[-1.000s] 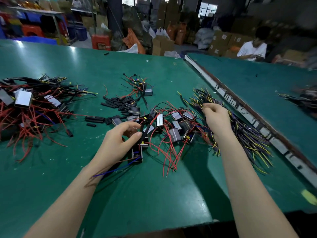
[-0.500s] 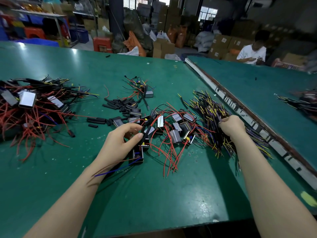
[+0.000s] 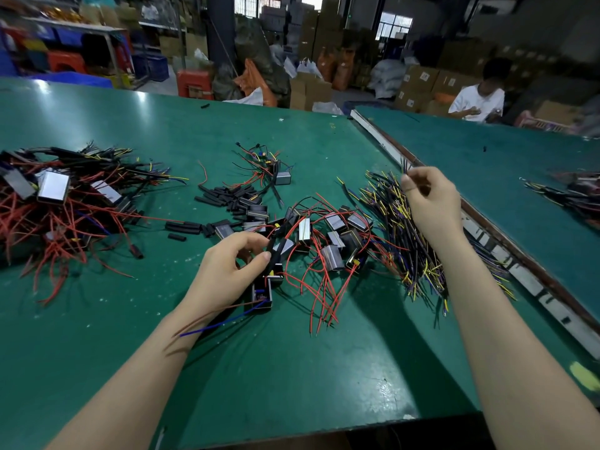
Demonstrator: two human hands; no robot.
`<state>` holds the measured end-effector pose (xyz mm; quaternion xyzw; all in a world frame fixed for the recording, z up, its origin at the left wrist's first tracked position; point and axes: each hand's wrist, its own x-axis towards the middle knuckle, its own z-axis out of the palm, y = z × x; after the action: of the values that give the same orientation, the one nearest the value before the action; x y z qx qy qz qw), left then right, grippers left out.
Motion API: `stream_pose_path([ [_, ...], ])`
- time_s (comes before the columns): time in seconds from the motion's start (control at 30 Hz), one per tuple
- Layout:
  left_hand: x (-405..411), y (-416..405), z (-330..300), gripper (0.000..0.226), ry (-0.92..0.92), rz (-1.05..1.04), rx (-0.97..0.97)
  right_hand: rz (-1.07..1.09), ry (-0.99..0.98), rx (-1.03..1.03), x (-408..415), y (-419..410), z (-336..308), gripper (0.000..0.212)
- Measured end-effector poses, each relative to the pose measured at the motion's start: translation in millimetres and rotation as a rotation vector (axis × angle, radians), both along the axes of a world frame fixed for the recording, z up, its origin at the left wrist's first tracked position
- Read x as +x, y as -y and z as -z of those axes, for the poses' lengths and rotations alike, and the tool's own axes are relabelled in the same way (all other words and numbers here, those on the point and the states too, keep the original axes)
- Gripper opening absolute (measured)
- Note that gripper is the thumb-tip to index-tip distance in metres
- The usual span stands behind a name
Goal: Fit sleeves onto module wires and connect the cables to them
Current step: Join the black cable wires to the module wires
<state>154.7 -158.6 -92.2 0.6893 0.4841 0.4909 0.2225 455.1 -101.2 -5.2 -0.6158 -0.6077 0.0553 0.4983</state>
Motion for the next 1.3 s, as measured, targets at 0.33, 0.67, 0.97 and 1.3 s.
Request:
stream_pose_path([
  [0.33, -3, 2, -4, 0.026, -0.002, -0.089, -0.024, -0.281, -0.638, 0.220, -88, 11, -22, 0.004],
  [0.67, -2, 4, -6, 0.023, -0.044, -0.041, 0.020, -0.334, -1.066, 0.012, -157, 8, 29, 0.005],
  [0.97, -3, -4, -6, 0.018, 0.176, -0.025, -0.088, -0.659, -0.681, -0.276, -155, 19, 49, 0.011],
  [1.3, -3, -2, -9, 0.016, 0.266, -0.040, -0.147, -0.553, -0.844, -0.187, -156, 19, 48, 0.010],
])
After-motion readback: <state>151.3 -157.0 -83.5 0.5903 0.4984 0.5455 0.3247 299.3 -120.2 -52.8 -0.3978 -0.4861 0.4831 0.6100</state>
